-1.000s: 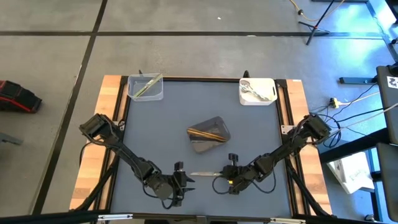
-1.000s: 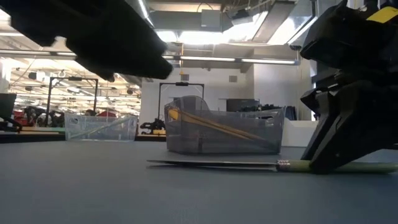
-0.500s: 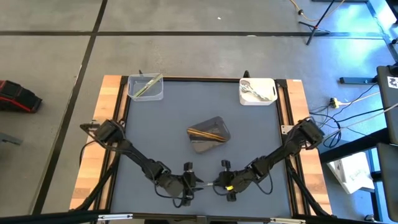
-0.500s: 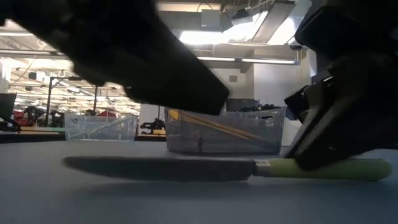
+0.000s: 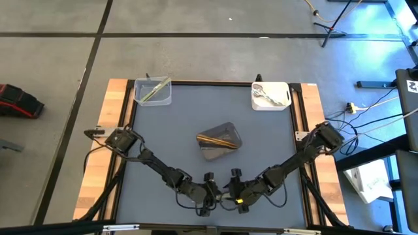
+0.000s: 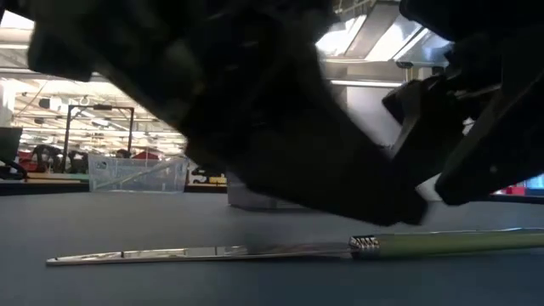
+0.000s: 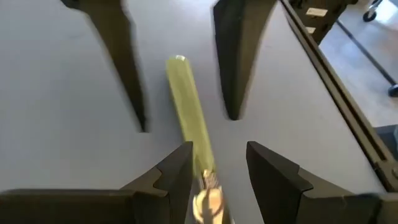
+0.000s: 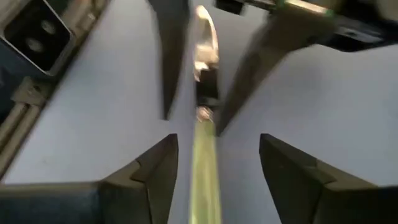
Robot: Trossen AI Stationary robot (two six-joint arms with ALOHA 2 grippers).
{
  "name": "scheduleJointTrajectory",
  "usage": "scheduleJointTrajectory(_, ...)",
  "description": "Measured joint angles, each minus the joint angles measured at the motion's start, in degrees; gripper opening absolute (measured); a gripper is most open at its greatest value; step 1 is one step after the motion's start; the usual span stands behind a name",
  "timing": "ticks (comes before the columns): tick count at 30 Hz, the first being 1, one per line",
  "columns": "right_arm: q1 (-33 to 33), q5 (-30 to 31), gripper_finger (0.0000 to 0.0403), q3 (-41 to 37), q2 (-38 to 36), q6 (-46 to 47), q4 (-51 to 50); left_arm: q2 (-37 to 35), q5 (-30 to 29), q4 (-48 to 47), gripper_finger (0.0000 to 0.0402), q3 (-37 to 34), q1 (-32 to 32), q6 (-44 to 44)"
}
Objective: Sort silverware by color (type)
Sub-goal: Put the green table knife into the transparent bin
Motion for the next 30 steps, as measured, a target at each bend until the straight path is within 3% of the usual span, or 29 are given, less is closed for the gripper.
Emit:
scheduleJointTrajectory(4, 0.1, 0.8, 0.0210, 2.0, -2.8, 3.5, -9.8, 2.1, 0.0, -1.0, 0.0145, 2.6, 0.7, 0.0)
scheduleJointTrajectory(10, 1.2, 1.5, 0.0202, 2.1, -4.1, 7.9, -16.7, 4.7, -2.3, -10.2, 0.0146, 7.1, 0.5, -0.5)
scheduleJointTrajectory(16, 2.8, 2.3, 0.0198, 2.1, -4.1, 8.0, -17.5, 4.8, -3.8, -12.7, 0.0127, 7.8, -0.3, 1.1)
scheduleJointTrajectory(24, 2.6, 2.6, 0.0198, 2.1, -4.2, 8.0, -17.8, 4.9, -6.1, -14.9, 0.0042, 7.8, -0.5, 1.4)
scheduleJointTrajectory(30, 2.7, 3.2, 0.0198, 2.1, -4.4, 8.3, -17.8, 4.5, -6.5, -14.9, 0.0041, 7.7, -1.3, 2.8)
